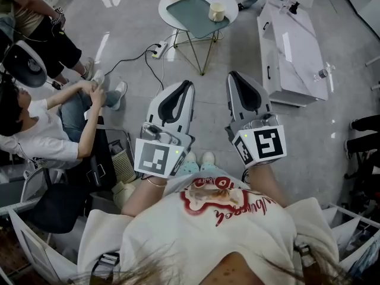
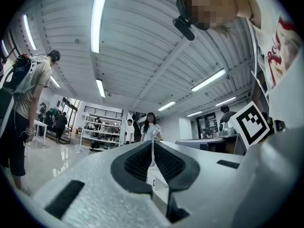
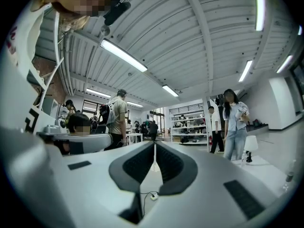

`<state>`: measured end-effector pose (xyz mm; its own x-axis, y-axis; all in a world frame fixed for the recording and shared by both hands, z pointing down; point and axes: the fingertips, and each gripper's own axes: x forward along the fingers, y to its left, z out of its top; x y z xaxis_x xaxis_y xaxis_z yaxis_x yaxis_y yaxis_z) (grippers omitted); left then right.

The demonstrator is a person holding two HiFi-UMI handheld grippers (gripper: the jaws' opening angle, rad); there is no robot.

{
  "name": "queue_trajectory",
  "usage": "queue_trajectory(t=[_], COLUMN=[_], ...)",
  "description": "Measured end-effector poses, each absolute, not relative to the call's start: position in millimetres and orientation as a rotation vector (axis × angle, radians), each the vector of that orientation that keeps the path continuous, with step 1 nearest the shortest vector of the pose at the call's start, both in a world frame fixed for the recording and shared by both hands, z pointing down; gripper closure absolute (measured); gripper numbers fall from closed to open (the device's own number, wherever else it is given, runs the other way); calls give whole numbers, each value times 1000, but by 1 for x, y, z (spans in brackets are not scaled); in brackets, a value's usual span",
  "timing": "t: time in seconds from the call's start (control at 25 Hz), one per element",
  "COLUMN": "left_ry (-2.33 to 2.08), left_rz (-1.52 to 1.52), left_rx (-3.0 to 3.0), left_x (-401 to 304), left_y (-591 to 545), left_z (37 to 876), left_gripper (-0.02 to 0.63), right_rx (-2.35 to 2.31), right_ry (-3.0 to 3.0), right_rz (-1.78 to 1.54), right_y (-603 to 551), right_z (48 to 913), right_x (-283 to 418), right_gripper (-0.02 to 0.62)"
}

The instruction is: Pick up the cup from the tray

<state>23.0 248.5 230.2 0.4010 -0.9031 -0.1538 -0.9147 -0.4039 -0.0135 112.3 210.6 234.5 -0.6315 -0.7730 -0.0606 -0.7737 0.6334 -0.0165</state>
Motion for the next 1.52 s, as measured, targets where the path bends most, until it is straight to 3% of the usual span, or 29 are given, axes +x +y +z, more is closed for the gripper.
queue_trajectory(t=[0.64,1.24,1.52], left_ry=[1747,1665,1609], left_rz=[178,193,170], left_rx=[-2476,-2507,-2570], left_x=[24,-76,-86], left_y=[207,-24,-94], left_z=[233,245,246], left_gripper=[577,578,578], right_rx=[-1261,-1375,-1510], right_ry=[2778,2676,2628], right_rz=[4,45,3], right_y=[151,-73,-133], right_z=[237,247,253], right_x=[127,37,37], right_gripper=[564,563,563])
